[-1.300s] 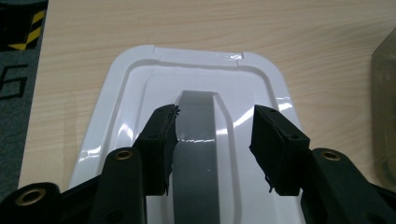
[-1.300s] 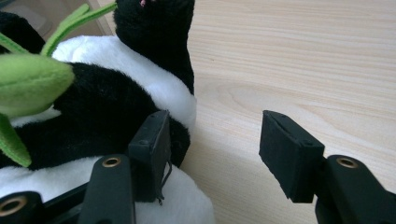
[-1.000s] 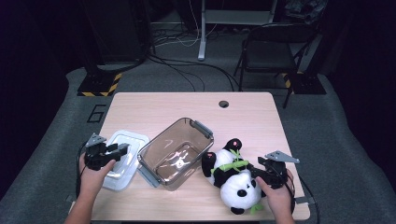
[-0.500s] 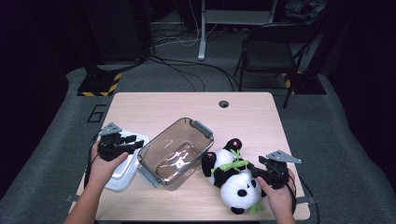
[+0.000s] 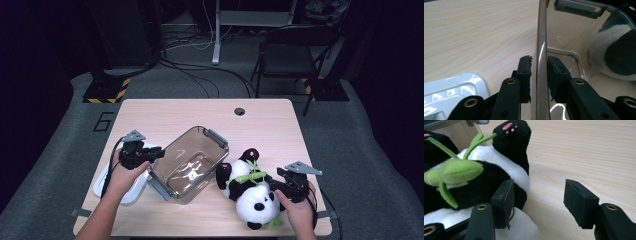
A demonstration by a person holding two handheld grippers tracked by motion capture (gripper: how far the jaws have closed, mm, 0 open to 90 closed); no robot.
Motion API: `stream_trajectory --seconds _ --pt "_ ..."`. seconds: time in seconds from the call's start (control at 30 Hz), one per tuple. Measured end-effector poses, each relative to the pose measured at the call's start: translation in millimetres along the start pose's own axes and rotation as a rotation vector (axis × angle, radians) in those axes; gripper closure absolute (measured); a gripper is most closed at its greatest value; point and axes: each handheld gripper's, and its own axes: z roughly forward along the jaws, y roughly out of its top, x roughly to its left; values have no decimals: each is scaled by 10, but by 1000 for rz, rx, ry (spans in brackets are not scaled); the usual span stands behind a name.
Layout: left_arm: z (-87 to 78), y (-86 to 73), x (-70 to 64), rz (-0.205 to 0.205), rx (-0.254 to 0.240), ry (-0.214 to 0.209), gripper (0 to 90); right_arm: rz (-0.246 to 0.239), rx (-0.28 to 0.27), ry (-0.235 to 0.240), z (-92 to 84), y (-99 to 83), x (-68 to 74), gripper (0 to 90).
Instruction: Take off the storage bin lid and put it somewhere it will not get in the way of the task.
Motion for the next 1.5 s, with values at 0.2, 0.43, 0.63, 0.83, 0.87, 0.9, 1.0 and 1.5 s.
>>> stream_trajectory --seconds 0.2,0.43,0.63,0.83,0.87,0.9,1.0,1.5 --pt "71 7 -2 13 31 0 750 -2 2 2 5 -4 2 408" --pt "78 13 -27 16 26 13 783 1 5 2 16 -12 -4 410" --pt "41 -19 -31 -23 20 50 792 -3 4 3 15 -10 2 411" --pt "-21 -74 24 -101 -4 101 792 -3 6 5 19 -10 7 411" --pt "-21 -74 24 -101 -4 101 792 -2 6 6 20 -10 7 411" --pt "-42 -88 36 -110 -8 119 792 -3 6 6 22 -10 6 411" --pt "-86 -111 58 -126 -8 152 792 3 6 9 25 -12 6 411" --pt "-228 -224 71 -197 -31 169 715 -2 1 -1 -18 18 7 411"
